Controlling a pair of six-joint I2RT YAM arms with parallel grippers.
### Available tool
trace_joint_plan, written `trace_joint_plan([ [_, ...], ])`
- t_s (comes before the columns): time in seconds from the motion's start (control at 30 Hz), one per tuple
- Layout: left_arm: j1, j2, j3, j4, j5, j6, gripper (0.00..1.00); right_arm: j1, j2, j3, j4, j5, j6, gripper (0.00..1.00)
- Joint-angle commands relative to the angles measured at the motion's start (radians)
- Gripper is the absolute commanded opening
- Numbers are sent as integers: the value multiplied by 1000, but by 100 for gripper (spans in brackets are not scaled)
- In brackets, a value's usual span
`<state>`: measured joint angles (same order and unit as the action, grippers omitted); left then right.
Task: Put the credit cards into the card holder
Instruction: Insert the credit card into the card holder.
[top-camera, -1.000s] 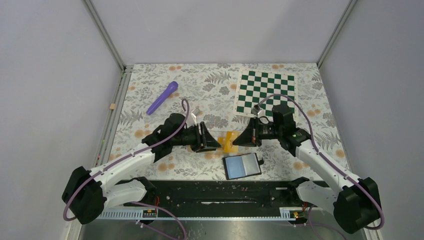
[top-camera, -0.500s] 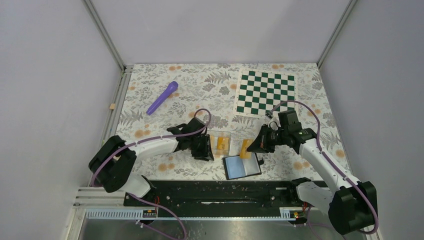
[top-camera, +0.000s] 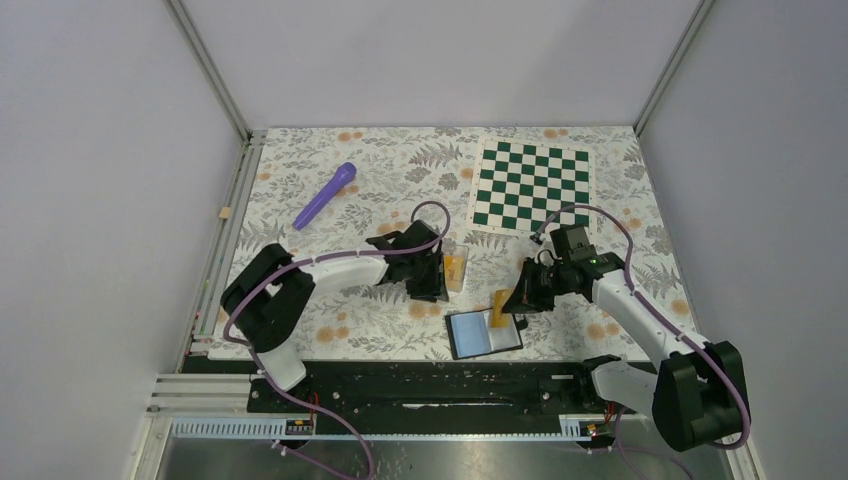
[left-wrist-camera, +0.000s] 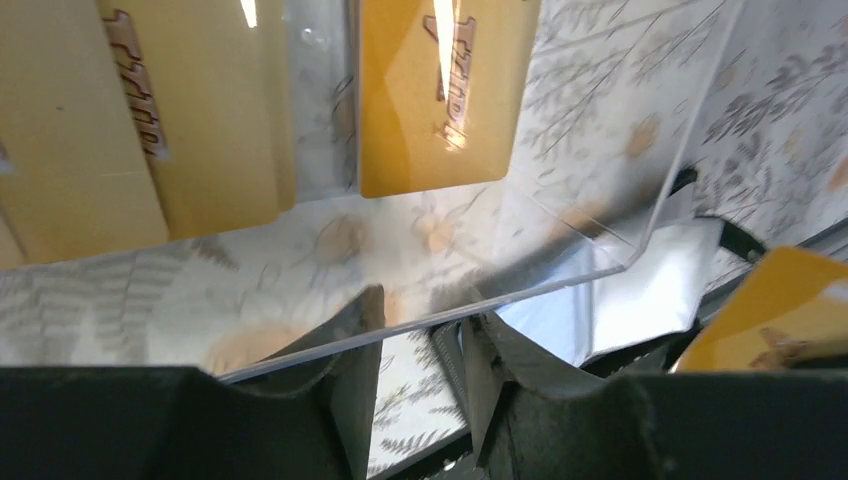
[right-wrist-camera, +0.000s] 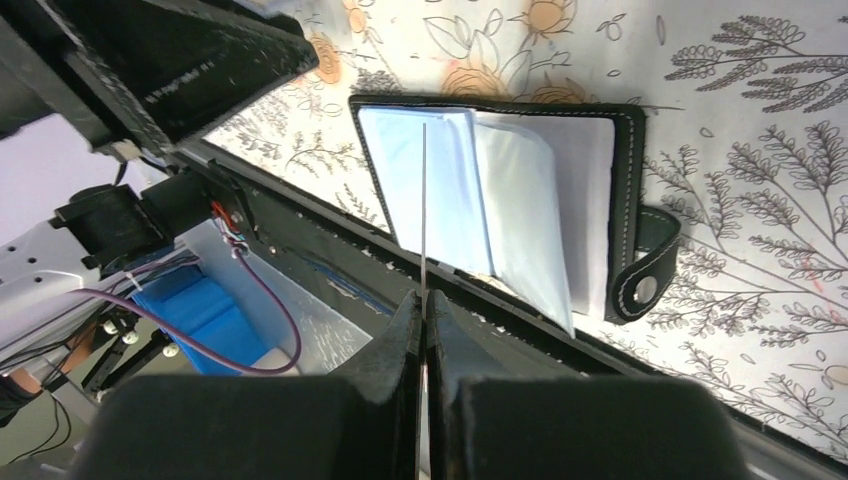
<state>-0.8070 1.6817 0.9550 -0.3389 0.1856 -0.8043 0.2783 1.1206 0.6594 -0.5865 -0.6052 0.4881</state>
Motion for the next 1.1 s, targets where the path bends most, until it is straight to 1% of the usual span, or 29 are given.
trace_joint_plan([
  [0.0, 2, 93, 91, 53, -17, -8, 35, -5, 38, -31, 59, 23, -38, 0],
  [0.1, 2, 116, 119, 55, -1, -17, 36, -4, 68, -54, 106, 19, -36, 0],
  [0.2, 2, 100, 106, 53, 16, -21, 36, -4, 93, -79, 155, 11, -34, 0],
  [0.5, -15, -72, -95, 49, 62, -64, 35, -2, 135, -189, 400, -89, 39, 0],
  [0.67, -35, -128, -181, 70, 82, -106, 33, -1, 138, -196, 421, -96, 39, 0],
  [0.83, -74, -102, -191, 87, 97, -118, 32, 7, 170, -199, 436, -82, 39, 0],
  [0.97, -82, -64, -193, 128, 142, -141, 31, 19, 204, -198, 444, -83, 43, 0],
  [1.07, -85, -39, -183, 135, 150, -153, 30, 27, 208, -206, 472, -106, 64, 0],
])
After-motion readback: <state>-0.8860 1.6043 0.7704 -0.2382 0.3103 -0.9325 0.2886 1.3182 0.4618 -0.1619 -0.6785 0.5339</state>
